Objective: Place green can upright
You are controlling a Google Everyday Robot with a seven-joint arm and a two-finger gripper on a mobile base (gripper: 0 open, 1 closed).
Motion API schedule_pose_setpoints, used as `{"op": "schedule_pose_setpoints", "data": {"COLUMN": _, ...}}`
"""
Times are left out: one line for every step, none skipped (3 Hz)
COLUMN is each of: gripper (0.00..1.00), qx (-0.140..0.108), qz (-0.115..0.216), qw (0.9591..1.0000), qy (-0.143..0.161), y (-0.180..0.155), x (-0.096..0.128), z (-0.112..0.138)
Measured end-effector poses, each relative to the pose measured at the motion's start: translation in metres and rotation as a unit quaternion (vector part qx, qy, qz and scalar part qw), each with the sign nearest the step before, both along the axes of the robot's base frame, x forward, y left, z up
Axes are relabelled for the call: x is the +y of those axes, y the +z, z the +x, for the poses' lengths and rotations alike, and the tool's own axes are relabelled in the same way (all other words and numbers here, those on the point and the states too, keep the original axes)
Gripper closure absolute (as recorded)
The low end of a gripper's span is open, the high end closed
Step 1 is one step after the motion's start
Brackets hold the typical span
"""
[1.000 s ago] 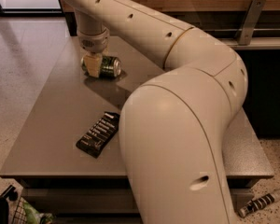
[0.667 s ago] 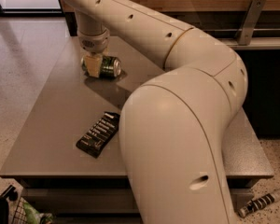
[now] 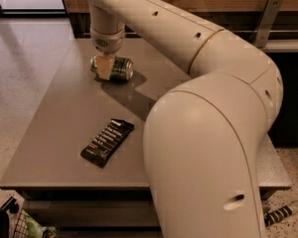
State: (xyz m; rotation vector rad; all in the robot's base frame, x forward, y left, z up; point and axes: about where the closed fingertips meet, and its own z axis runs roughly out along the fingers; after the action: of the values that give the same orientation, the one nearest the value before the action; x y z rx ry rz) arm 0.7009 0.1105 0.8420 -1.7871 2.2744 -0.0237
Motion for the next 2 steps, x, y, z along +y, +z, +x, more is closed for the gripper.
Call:
{"op": "schedule_pose_setpoints", "data": {"gripper": 1.00, "qx": -0.013, "qz": 0.021, "qw": 0.9997, "qy": 0.007, "y": 0.025, "x": -0.027, "z": -0.008}}
{"op": "schedule_pose_setpoints", "data": {"gripper": 1.00, "qx": -0.033, "qz": 0.051, "qw": 0.9979, "qy": 0.021, "y": 0.051, "x": -0.050, "z": -0.016}}
